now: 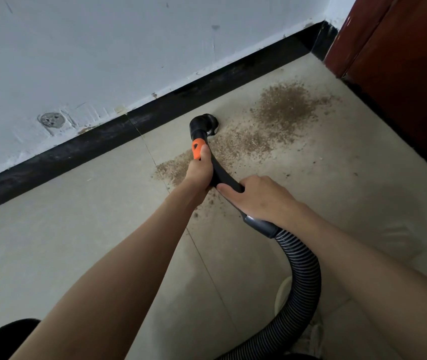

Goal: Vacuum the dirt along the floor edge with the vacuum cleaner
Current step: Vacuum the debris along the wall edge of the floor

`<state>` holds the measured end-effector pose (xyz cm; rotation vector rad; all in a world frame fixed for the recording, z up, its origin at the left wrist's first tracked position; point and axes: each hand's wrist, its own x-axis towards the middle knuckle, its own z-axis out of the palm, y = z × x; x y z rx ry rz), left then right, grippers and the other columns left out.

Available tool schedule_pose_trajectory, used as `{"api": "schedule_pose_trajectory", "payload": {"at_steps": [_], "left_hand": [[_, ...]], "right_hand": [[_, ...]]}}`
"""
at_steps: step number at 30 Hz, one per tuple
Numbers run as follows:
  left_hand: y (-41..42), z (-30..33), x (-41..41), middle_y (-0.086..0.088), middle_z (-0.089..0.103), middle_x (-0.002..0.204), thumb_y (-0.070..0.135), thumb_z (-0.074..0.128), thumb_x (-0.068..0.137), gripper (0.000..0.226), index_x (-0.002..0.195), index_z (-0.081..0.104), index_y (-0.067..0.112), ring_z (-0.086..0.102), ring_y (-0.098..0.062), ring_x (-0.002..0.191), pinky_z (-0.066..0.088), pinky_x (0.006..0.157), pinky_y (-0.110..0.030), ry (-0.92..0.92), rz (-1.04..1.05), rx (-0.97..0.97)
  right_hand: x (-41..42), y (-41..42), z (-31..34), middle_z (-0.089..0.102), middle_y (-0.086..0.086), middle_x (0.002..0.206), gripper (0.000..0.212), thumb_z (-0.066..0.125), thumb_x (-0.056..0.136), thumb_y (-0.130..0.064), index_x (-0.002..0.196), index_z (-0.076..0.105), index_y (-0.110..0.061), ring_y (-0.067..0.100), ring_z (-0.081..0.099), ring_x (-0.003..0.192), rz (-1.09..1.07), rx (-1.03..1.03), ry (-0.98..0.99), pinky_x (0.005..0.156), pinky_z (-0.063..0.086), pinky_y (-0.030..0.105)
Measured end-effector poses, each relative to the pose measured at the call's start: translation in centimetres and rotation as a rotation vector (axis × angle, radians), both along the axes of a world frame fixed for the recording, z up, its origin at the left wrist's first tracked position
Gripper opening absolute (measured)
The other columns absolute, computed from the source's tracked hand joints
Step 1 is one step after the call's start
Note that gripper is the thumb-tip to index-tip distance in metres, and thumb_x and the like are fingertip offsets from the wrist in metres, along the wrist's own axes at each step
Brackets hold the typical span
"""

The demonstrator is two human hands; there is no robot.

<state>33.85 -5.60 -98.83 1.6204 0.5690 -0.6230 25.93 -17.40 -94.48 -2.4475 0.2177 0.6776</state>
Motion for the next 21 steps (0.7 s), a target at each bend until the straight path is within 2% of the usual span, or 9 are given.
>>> {"api": "schedule_pose_trajectory", "payload": {"at_steps": [4,7,11,17,19,21], "left_hand": [[-2.1,0.0,1.3,-0.012,0.051,0.114,0.053,0.027,0.099,0.062,0.138,0.035,0.005,0.054,-0.027,0.106,0.047,0.098,-0.043,-0.014,-0.051,0.005],[-3.7,0.0,2.1,-0.011,0.050,0.106,0.052,0.027,0.100,0.062,0.135,0.037,0.001,0.054,-0.027,0.099,0.048,0.095,-0.041,-0.020,-0.095,0.019],[-5.7,-0.3,3.2,-0.009,0.050,0.104,0.056,0.027,0.099,0.065,0.135,0.039,0.003,0.053,-0.023,0.093,0.049,0.087,-0.039,0.006,-0.128,-0.044],[-8.6,0.0,4.5,-0.007,0.051,0.092,0.056,0.028,0.098,0.054,0.111,0.043,0.005,0.054,-0.019,0.079,0.048,0.073,-0.031,-0.011,-0.171,-0.046],[-9.2,0.3,5.1,-0.006,0.051,0.091,0.054,0.029,0.099,0.051,0.111,0.040,0.005,0.054,-0.018,0.080,0.048,0.069,-0.028,-0.026,-0.179,-0.048],[-9.3,0.5,5.4,-0.005,0.051,0.091,0.053,0.029,0.100,0.050,0.111,0.041,0.005,0.054,-0.019,0.081,0.048,0.072,-0.029,-0.027,-0.196,-0.042]], "right_hand": [[0.8,-1.8,-0.4,0.055,0.000,0.061,0.061,0.039,0.089,-0.072,0.065,0.047,-0.016,0.019,0.052,0.052,-0.044,0.002,0.000,0.049,0.035,0.028],[1.3,-3.0,-0.5,0.051,0.000,0.058,0.061,0.040,0.089,-0.071,0.063,0.046,-0.016,0.019,0.050,0.050,-0.084,0.002,-0.004,0.048,0.035,0.028],[1.9,-4.3,-0.4,0.053,0.002,0.063,0.061,0.039,0.090,-0.070,0.066,0.047,-0.015,0.020,0.053,0.055,-0.122,-0.045,-0.008,0.051,0.036,0.029],[3.1,-6.6,-0.3,0.048,0.004,0.067,0.060,0.038,0.091,-0.070,0.069,0.040,-0.014,0.021,0.048,0.057,-0.147,-0.090,0.007,0.053,0.034,0.031],[3.6,-7.0,-0.3,0.048,0.004,0.066,0.060,0.039,0.091,-0.070,0.067,0.040,-0.015,0.021,0.048,0.056,-0.159,-0.076,0.004,0.053,0.034,0.031],[4.0,-7.2,-0.3,0.049,0.003,0.065,0.059,0.040,0.090,-0.070,0.066,0.041,-0.015,0.020,0.049,0.056,-0.169,-0.055,-0.003,0.052,0.033,0.030]]}}
